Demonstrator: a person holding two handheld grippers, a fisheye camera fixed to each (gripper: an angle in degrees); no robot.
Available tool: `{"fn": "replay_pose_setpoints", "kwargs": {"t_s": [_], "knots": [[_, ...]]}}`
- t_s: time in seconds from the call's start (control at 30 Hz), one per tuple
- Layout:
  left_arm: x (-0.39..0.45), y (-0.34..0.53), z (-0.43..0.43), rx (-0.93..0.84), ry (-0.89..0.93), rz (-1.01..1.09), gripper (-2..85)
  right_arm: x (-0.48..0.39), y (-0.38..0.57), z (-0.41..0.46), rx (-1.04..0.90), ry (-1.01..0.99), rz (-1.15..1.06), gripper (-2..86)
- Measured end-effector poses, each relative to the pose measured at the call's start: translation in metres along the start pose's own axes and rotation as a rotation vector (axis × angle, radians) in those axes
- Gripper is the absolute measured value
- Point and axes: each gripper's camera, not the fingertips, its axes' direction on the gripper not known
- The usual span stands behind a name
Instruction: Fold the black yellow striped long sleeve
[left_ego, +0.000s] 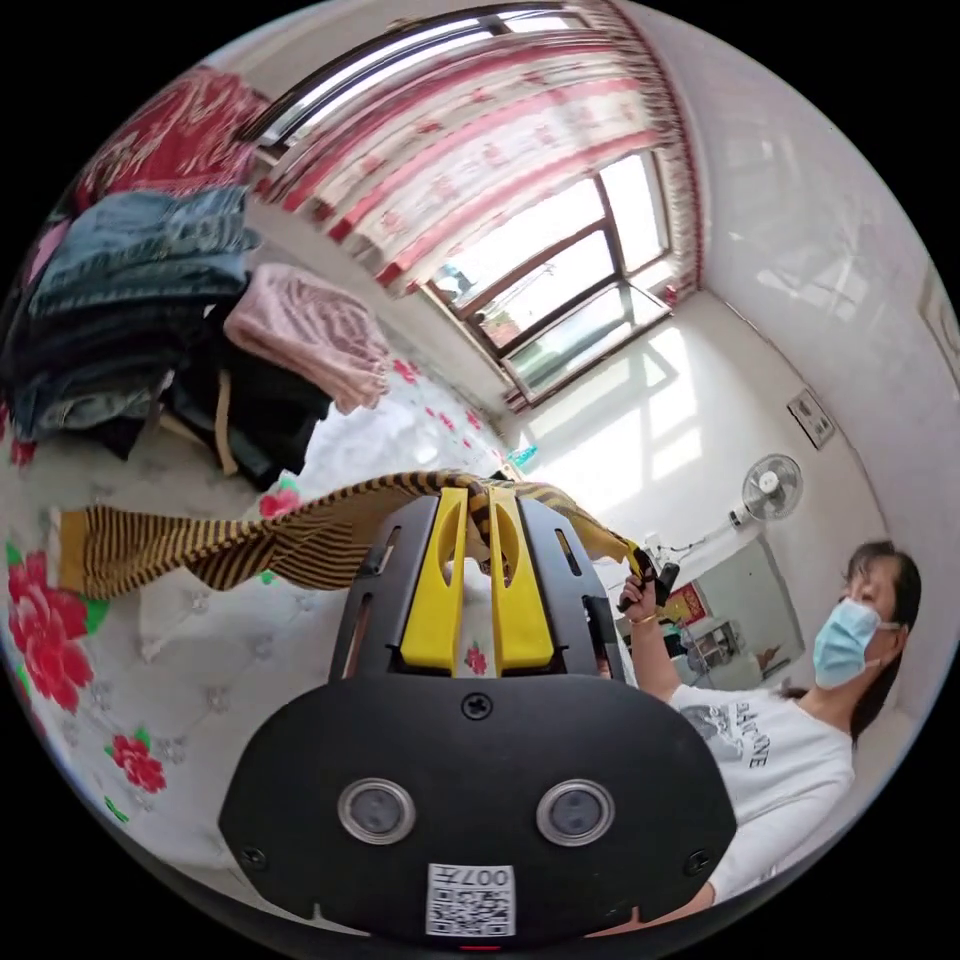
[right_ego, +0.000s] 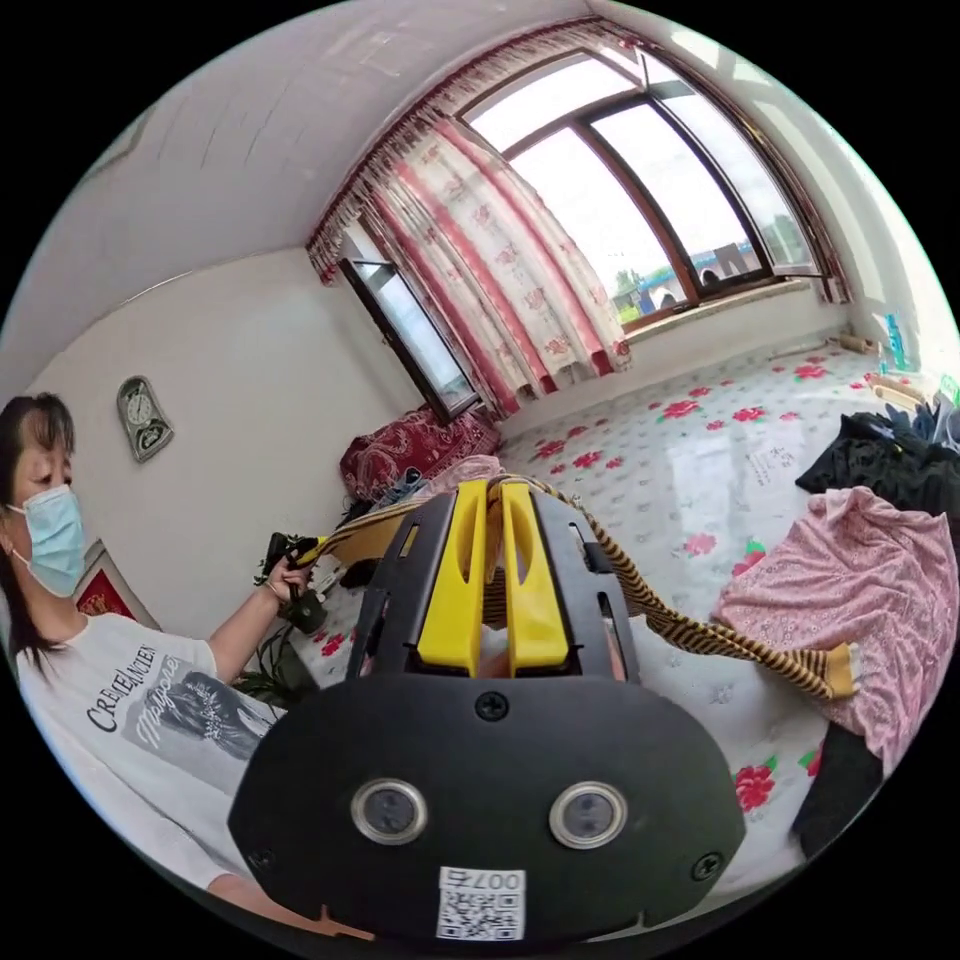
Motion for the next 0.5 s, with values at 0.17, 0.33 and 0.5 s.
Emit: {"fn": "replay_pose_setpoints", "kwargs": {"t_s": [0.17, 0.33, 0.5], "knots": [[-0.021, 0.093, 0.002, -0.146, -0.056, -0.032, 3.7, 0.006, 0.108, -0.012, -0.151, 0.156, 0.081, 0.1], [-0.123, 0.232, 0.042, -0.412, -0.213, -0.412, 3.4, 0.06, 0.25, 0.031, -0.543, 0.306, 0.386, 0.2], [-0.153, 0.312, 0.042, -0.508, -0.325, -0.605, 3.2, 0.064, 0.322, 0.055, -0.77, 0.398, 0.47, 0.3]]}}
